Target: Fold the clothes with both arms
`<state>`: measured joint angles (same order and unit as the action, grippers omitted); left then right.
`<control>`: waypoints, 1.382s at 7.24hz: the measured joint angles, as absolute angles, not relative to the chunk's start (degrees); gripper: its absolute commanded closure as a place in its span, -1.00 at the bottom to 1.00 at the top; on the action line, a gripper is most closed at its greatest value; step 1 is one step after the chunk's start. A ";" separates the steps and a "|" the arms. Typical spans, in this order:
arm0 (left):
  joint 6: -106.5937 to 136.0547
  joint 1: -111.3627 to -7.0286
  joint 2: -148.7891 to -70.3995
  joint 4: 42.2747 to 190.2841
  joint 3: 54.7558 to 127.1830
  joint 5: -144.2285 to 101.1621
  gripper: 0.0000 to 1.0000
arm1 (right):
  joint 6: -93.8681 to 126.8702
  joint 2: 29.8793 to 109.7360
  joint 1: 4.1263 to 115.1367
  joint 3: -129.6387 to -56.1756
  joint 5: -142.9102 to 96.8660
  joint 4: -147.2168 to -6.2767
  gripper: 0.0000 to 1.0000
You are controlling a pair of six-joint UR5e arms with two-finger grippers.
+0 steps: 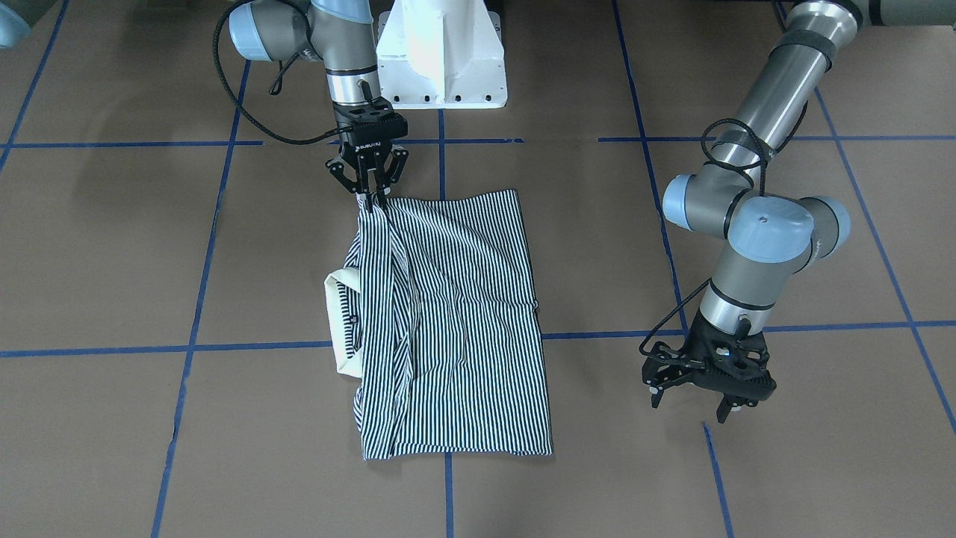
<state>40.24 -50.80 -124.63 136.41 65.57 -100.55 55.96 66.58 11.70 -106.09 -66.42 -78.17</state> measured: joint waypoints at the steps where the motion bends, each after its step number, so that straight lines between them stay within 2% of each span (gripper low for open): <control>1: 40.32 -50.76 -124.63 136.40 65.57 -100.55 -1.00 | 56.34 66.76 11.77 -106.12 -66.02 -78.15 1.00; 3: 40.47 -50.38 -124.64 136.46 65.56 -100.55 -1.00 | 58.68 69.42 11.84 -108.20 -65.21 -78.15 1.00; 5: 40.51 -49.91 -124.67 136.72 65.57 -100.55 -1.00 | 64.44 76.23 11.79 -112.65 -65.14 -78.13 1.00; 6: 40.69 -49.74 -124.69 136.80 65.57 -100.55 -1.00 | 68.51 78.72 11.56 -113.44 -65.09 -78.08 0.58; 7: 41.01 -49.64 -124.71 136.83 65.57 -100.55 -1.00 | 71.18 80.03 11.24 -113.59 -65.06 -78.06 -0.98; 10: 41.29 -49.58 -124.67 136.85 65.57 -100.55 -1.00 | 72.72 79.75 11.17 -114.36 -66.15 -77.69 -1.00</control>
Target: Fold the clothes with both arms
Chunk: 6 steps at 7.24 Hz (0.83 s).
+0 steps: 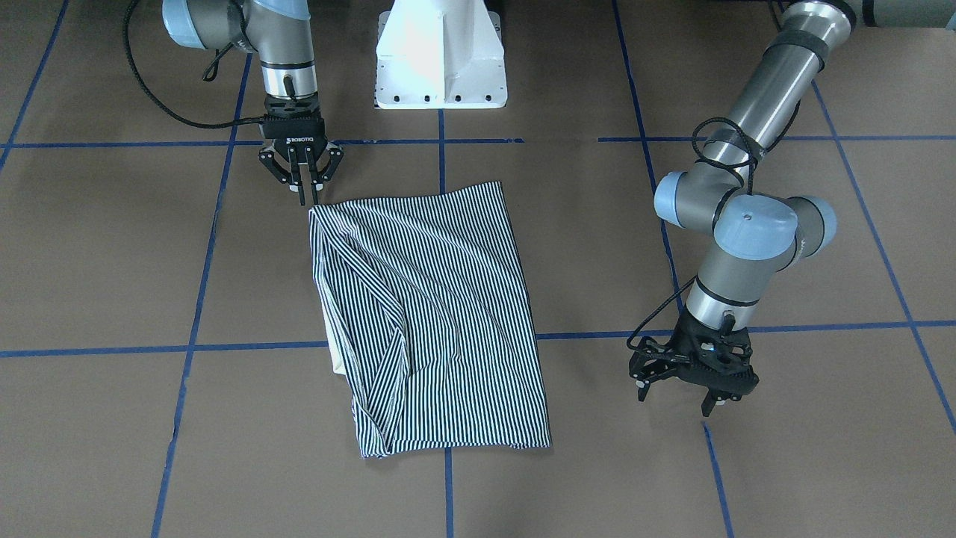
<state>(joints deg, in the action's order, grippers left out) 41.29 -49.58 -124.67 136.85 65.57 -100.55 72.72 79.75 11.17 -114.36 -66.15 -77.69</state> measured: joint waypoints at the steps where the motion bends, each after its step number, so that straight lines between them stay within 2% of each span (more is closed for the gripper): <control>1: 41.30 -49.57 -124.64 136.85 65.57 -100.55 -1.00 | 72.01 78.49 12.83 -114.77 -69.01 -76.85 -1.00; 4: 42.06 -49.57 -124.68 136.85 65.73 -100.60 -1.00 | 64.76 73.05 21.83 -114.55 -83.95 -72.90 -1.00; 6: 42.77 -49.57 -124.71 136.83 66.20 -100.63 -1.00 | 61.34 72.51 24.37 -112.59 -89.06 -70.84 -0.40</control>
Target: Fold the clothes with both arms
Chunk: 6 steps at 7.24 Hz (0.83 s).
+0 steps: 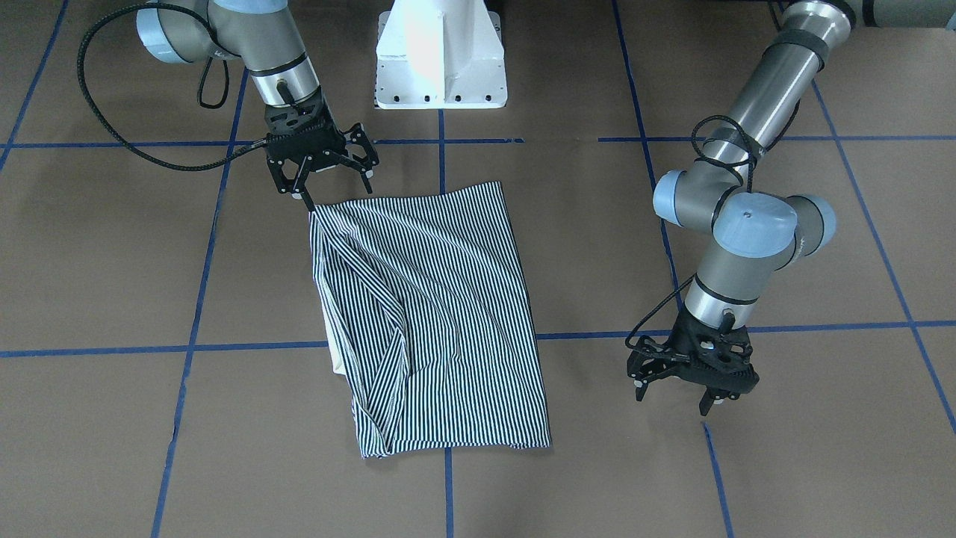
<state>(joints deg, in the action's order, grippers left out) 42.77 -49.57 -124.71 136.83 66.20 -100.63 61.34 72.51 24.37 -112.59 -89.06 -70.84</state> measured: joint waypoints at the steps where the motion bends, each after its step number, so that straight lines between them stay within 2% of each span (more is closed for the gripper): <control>1: 42.87 -49.57 -124.71 136.79 66.24 -100.65 -1.00 | 60.97 72.55 24.59 -111.30 -89.64 -70.53 -0.37; 6: 42.90 -49.49 -124.57 137.10 65.86 -100.72 -1.00 | 60.93 73.23 23.41 -106.65 -89.98 -70.40 -0.17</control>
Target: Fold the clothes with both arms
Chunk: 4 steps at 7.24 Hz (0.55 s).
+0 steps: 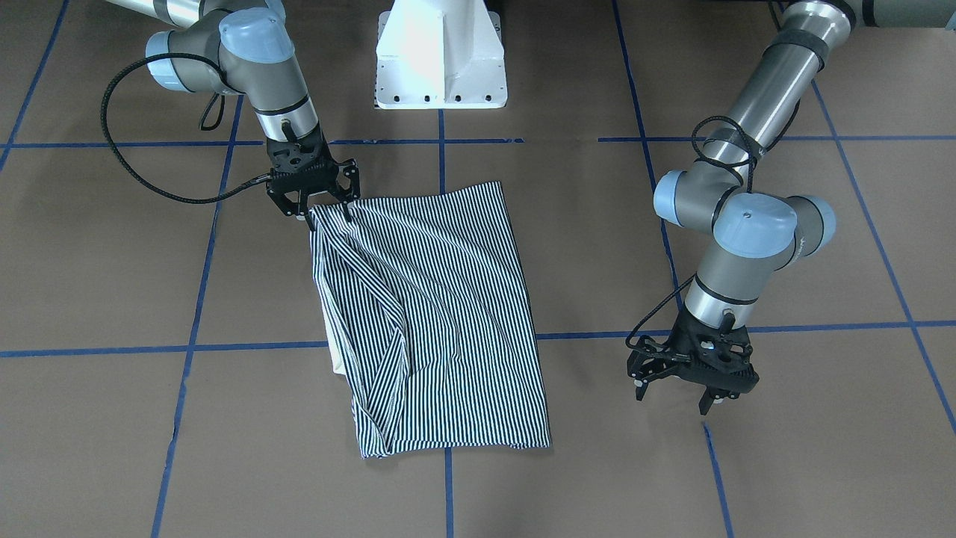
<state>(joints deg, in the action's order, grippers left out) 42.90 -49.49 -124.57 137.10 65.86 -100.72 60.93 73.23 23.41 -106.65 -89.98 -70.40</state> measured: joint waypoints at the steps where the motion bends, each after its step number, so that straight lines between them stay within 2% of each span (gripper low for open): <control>1: 42.89 -49.40 -124.56 137.11 65.79 -100.72 -1.00 | 60.99 73.29 23.31 -106.14 -89.92 -70.40 -0.11; 4: 42.89 -49.24 -124.33 137.11 65.75 -100.67 -1.00 | 61.80 74.07 23.15 -105.79 -89.89 -70.32 -0.06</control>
